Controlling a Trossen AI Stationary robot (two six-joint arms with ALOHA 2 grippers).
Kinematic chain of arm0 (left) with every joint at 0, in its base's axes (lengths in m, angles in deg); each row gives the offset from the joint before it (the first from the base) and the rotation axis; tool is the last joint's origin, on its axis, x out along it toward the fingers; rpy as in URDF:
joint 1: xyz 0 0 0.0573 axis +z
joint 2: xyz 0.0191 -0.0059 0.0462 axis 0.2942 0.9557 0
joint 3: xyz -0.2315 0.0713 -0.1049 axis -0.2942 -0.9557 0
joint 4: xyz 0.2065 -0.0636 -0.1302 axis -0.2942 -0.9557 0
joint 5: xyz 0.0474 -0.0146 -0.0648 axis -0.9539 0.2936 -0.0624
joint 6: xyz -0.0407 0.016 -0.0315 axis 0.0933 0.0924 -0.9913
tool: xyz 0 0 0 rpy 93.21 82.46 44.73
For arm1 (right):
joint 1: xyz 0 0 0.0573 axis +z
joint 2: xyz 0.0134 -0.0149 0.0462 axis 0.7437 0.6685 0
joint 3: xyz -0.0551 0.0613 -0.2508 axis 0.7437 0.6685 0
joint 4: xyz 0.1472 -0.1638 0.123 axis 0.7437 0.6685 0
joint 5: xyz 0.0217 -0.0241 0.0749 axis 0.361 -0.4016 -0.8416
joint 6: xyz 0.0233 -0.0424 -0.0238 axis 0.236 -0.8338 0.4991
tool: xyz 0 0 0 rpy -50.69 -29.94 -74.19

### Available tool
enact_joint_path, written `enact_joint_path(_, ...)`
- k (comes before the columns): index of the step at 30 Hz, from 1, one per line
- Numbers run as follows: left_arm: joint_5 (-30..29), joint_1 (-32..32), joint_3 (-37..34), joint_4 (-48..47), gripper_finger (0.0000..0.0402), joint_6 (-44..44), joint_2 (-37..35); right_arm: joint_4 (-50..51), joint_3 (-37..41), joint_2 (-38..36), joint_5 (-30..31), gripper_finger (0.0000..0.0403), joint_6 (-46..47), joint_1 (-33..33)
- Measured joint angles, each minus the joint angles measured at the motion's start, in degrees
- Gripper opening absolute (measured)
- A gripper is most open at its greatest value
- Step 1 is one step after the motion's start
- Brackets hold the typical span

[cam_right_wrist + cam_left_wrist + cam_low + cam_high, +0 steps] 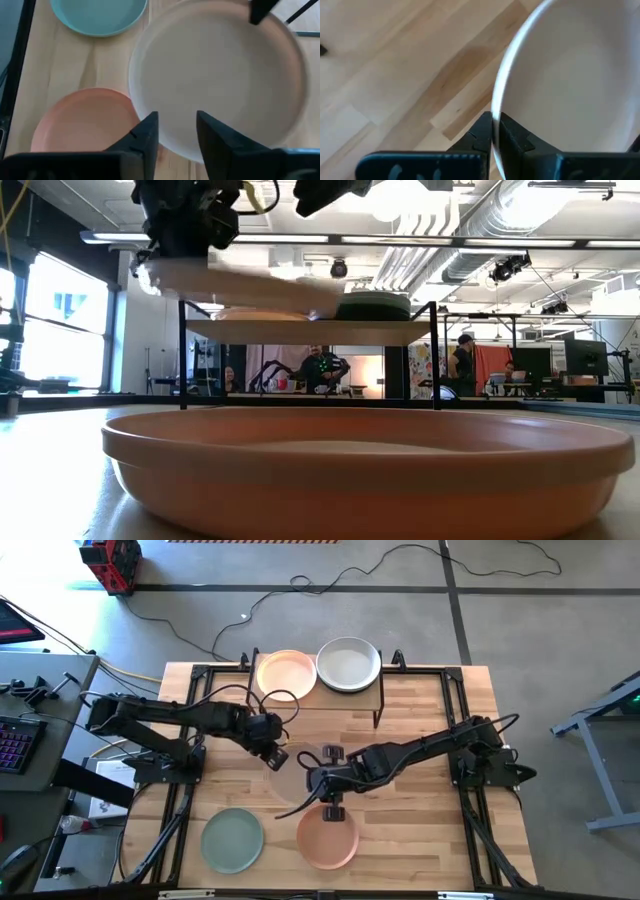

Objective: Place and stack plates onto a shelf
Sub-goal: Stack the gray plate on top of the light red plate

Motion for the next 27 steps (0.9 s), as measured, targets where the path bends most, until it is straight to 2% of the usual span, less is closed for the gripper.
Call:
enact_joint_path(4, -0.34, 1.49, 0.0, -1.49, 0.0004, 1.25, -0.58, -0.15, -0.02, -0.02, -0.29, 0.0128, -0.02, -0.21)
enact_joint_path(9, -0.32, 3.05, 0.02, -1.26, 0.0003, 1.77, -2.74, 1.43, -2.91, -0.04, -0.63, 0.013, -0.04, -1.27)
enact_joint_path(15, -0.49, 6.45, 0.02, -2.05, 0.0003, 2.12, -6.07, 7.88, -9.61, -0.04, -0.38, 0.0129, -1.06, -3.76)
enact_joint_path(27, -0.56, 16.66, 0.11, -1.93, 0.0003, 2.67, -14.38, 18.51, -22.97, -0.04, 3.3, 0.0129, -10.64, -10.63)
